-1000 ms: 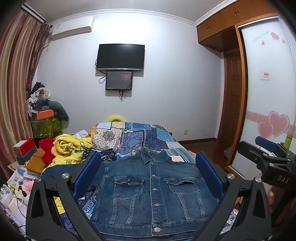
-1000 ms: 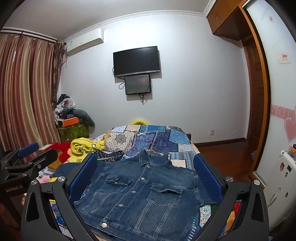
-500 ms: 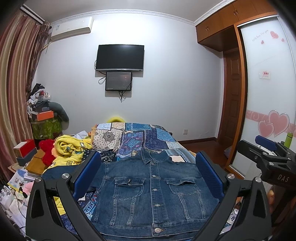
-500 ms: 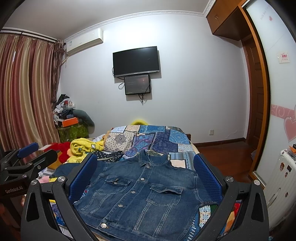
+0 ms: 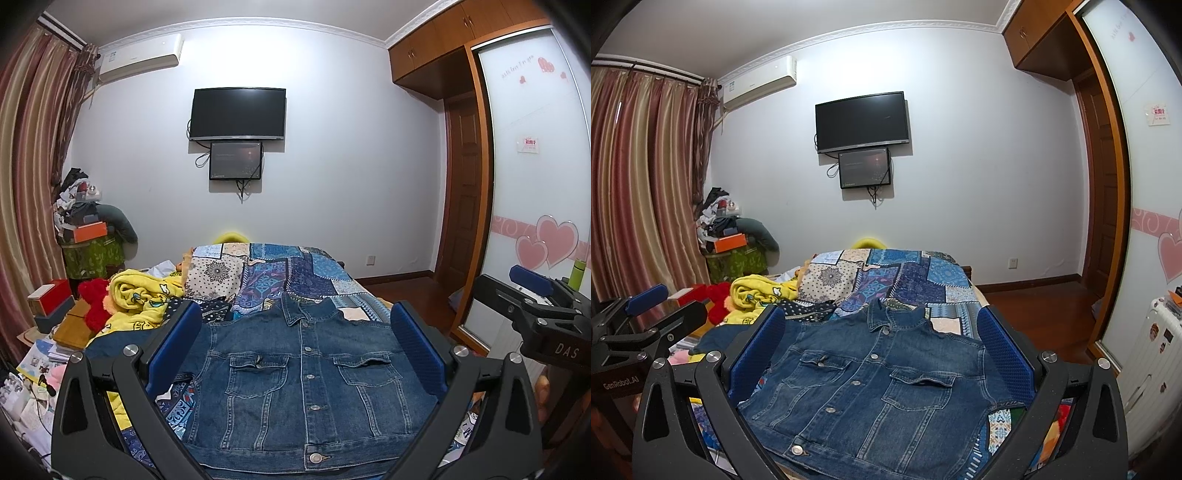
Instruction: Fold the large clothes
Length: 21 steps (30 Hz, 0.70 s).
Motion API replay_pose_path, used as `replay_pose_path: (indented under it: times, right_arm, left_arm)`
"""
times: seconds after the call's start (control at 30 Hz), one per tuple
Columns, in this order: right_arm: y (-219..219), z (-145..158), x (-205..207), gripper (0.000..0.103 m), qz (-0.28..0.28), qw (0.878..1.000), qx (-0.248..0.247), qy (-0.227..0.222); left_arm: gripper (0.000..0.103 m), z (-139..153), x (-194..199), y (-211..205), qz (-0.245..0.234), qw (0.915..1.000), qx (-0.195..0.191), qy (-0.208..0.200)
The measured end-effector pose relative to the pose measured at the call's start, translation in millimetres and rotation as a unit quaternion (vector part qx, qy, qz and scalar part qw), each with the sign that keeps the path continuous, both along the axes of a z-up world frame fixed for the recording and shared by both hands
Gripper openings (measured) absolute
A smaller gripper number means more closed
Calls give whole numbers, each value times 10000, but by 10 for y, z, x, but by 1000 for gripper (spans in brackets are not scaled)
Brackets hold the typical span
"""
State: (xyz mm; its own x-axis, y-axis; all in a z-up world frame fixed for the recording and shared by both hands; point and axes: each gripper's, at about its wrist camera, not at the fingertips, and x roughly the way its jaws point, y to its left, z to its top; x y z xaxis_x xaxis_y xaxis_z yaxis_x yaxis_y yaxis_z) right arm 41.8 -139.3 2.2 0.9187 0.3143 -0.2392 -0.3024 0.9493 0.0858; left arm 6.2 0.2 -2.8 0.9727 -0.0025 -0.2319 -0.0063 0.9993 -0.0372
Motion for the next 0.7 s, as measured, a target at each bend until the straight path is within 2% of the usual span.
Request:
replay_pose_path:
  times: [0.7]
  right_arm:
    - [-23,-43,28,103,-11,10000,11,26]
  left_arm:
    - [103,1,46,7,-10,10000,-30,33]
